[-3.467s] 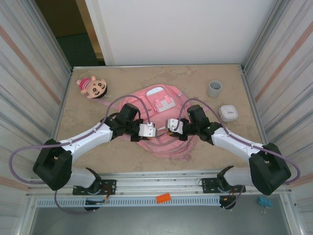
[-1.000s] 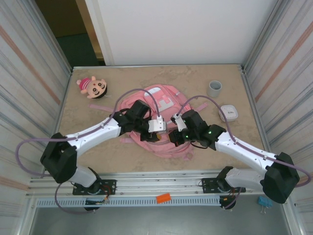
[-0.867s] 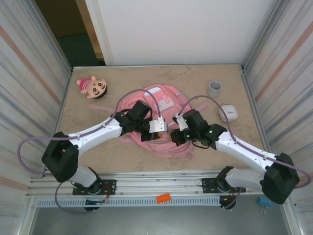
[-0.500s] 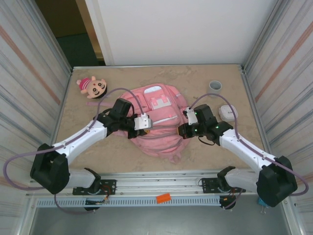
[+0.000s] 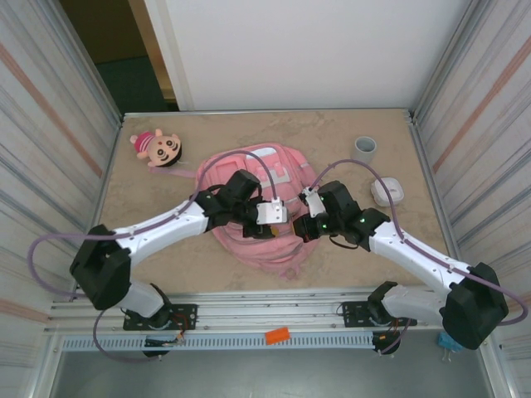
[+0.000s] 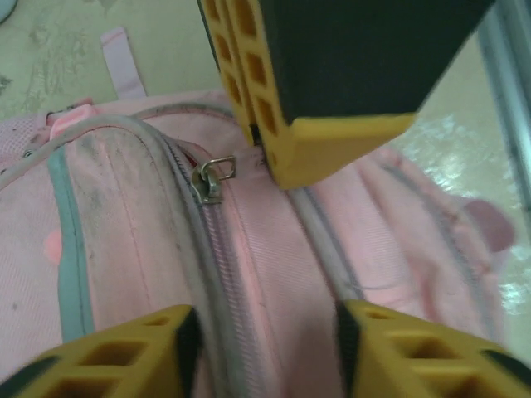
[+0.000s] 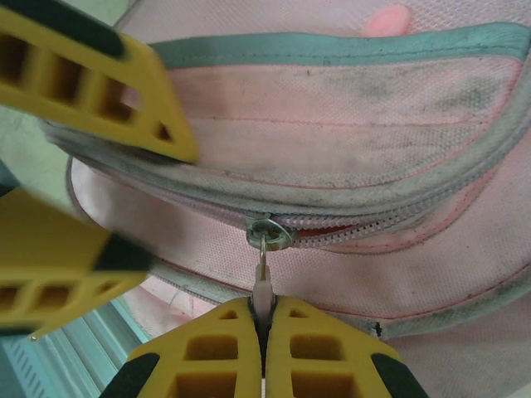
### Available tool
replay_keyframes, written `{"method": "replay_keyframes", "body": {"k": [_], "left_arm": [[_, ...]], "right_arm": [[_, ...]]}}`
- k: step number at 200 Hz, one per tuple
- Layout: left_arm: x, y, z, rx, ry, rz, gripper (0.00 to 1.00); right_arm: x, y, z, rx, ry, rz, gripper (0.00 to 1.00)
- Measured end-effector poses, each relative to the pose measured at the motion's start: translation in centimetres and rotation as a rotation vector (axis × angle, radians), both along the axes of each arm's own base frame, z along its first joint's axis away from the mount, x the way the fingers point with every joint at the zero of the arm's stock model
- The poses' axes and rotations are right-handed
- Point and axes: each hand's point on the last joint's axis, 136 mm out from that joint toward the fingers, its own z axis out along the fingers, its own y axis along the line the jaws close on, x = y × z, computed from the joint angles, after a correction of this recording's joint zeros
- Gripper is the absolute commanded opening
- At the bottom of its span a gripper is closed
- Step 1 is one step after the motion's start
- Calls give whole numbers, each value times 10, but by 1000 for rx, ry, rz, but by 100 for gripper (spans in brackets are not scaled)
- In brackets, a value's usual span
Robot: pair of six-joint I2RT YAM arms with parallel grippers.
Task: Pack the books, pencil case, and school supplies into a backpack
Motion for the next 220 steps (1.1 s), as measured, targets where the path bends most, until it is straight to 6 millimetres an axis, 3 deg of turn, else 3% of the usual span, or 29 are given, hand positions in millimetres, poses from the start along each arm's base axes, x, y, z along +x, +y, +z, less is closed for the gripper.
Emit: {"method": "replay_keyframes", "body": {"k": [16,28,60,90,101,122,137,141,143,146,169,188,202,220], "left_arm": [[7,-1,-9,19,-2,27,9],[11,-1,-6,15,-24,33,2],[16,8,2,-23,-48,30,0],[14,16,3,-39,-53,8,0],[13,20,3,-40,-54,7,11],[12,27,3,-42,-40,33,37],[13,41,2,-52,-16,91,67],[14,46,3,-60,-6,117,85],[14,47,4,-63,-6,124,95],[16,52,5,-73,0,152,98],[35,79,24,-161,-28,366,99],[61,117,46,-257,-141,632,99],[76,150,56,-311,-230,822,99],[91,190,55,-343,-341,1040,99]], "right_arm": [[0,-5,-3,-17,12,-13,0],[5,-12,-5,-23,23,-41,0],[34,-43,-4,-15,12,-174,0],[47,-49,-3,8,8,-193,0],[52,-47,-6,17,16,-189,0],[58,-47,-7,19,12,-187,39],[70,-63,-6,-2,-21,-246,83],[74,-69,-4,-7,-32,-268,99],[75,-72,-3,-8,-37,-276,99],[77,-75,-1,-7,-45,-289,99],[95,-112,24,-9,-158,-406,99],[108,-154,41,-33,-299,-530,99],[113,-185,39,-63,-374,-609,99],[114,-220,14,-107,-400,-690,99]]}}
